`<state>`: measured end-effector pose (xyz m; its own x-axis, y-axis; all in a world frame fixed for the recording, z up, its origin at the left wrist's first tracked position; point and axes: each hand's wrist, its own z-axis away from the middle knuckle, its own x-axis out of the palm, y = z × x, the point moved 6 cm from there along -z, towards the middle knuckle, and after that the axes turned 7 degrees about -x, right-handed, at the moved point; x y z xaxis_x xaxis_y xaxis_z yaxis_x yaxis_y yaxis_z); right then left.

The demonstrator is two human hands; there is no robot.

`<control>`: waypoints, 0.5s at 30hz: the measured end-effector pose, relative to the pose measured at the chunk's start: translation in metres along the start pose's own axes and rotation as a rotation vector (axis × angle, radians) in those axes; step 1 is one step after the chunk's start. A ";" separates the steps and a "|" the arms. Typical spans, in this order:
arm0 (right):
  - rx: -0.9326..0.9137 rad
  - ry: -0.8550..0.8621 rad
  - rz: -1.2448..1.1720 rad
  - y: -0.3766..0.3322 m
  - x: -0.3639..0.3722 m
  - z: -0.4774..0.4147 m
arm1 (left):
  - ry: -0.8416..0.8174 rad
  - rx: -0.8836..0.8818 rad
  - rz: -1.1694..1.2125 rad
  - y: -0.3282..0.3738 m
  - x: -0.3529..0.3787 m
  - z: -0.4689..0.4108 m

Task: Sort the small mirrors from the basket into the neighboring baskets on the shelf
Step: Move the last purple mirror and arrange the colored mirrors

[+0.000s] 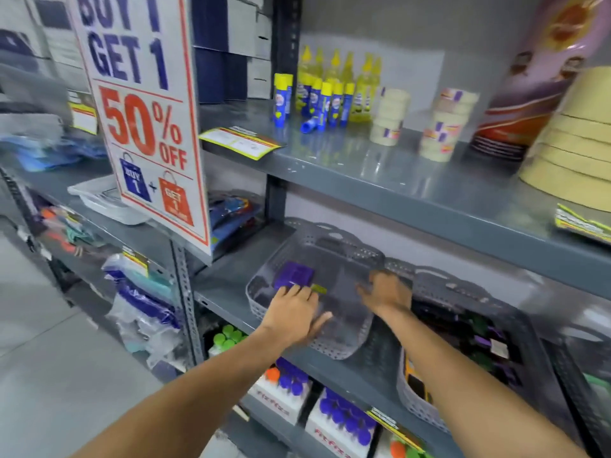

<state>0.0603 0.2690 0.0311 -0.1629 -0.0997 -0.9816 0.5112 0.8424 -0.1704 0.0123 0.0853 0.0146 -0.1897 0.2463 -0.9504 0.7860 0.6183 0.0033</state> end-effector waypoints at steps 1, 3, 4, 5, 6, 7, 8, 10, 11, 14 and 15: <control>-0.009 -0.021 0.010 -0.018 0.008 -0.006 | 0.012 -0.001 0.018 -0.013 0.003 0.002; -0.031 -0.048 0.017 -0.052 0.025 -0.018 | 0.042 0.007 0.038 -0.035 0.012 0.006; -0.042 -0.047 -0.001 -0.065 0.031 -0.021 | 0.059 0.006 0.042 -0.041 0.013 0.008; -0.049 -0.050 -0.016 -0.080 0.039 -0.026 | 0.070 -0.006 0.057 -0.052 0.017 0.009; -0.057 -0.057 -0.026 -0.094 0.046 -0.030 | 0.066 -0.024 0.087 -0.061 0.019 0.010; -0.064 -0.075 -0.035 -0.106 0.052 -0.032 | 0.079 -0.033 0.108 -0.068 0.021 0.011; -0.080 -0.091 -0.047 -0.115 0.058 -0.035 | 0.099 -0.036 0.120 -0.073 0.021 0.012; -0.106 -0.159 -0.050 -0.133 0.073 -0.040 | 0.117 -0.033 0.132 -0.083 0.023 0.016; -0.114 -0.200 -0.030 -0.139 0.082 -0.041 | 0.117 -0.030 0.134 -0.088 0.025 0.017; -0.112 -0.245 0.000 -0.143 0.096 -0.044 | 0.131 -0.018 0.137 -0.100 0.030 0.020; -0.100 -0.237 -0.011 -0.142 0.096 -0.045 | 0.132 -0.005 0.141 -0.102 0.030 0.020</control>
<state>-0.0659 0.1635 -0.0346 0.0406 -0.2210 -0.9744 0.4224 0.8876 -0.1837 -0.0619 0.0150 -0.0209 -0.1538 0.4258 -0.8916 0.8074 0.5743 0.1350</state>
